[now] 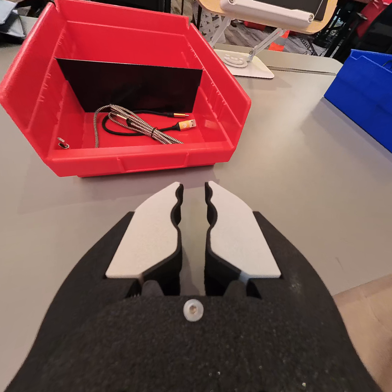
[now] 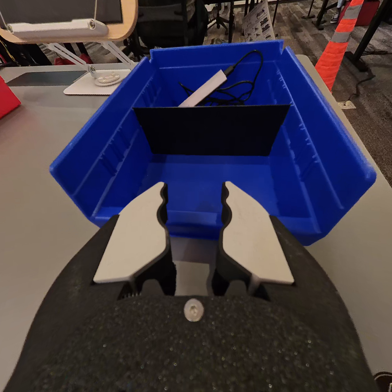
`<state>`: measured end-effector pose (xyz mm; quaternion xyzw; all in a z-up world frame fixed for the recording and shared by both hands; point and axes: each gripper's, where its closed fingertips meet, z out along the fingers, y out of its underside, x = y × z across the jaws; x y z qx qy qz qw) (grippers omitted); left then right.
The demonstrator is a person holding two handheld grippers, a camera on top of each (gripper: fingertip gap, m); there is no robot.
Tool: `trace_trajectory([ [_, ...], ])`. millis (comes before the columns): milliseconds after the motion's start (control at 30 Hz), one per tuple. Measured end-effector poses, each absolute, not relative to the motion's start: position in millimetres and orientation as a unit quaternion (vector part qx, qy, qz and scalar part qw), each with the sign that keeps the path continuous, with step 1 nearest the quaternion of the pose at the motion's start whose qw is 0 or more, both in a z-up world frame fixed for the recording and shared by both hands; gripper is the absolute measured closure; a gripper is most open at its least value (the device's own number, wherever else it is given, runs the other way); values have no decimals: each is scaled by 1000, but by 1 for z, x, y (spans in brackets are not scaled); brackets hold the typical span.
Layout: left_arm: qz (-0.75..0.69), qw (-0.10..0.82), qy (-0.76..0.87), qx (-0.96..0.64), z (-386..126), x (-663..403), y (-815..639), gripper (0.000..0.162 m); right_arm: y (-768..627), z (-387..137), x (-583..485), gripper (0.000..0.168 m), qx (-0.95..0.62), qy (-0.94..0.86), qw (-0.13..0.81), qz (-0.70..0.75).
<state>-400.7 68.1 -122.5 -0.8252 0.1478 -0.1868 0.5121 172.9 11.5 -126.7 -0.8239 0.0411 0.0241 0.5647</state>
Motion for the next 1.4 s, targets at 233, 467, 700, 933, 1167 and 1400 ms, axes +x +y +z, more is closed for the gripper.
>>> trace_trajectory([
  [233, -197, 508, 152, -825, -123, -395, 66, 143, 7, -101, 84, 115, -795, -88, 572, 181],
  [467, -220, 498, 184, -818, -124, -372, 60, 141, 35, -115, 38, 89, -820, -81, 545, 153],
  [700, -310, 466, 234, -795, -120, -309, 35, 127, 28, -112, -21, 93, -816, -125, 523, 212],
  [933, -342, 471, 349, -734, -103, -164, 4, 121, -9, -83, 40, 100, -796, -29, 592, 120],
  [1167, -292, 484, 395, -724, -112, -35, 23, 103, -41, -84, 169, 108, -795, 132, 591, -28],
  [1400, -241, 505, 355, -749, -127, 4, 51, 129, -12, -138, 165, 129, -829, 180, 523, 84],
])
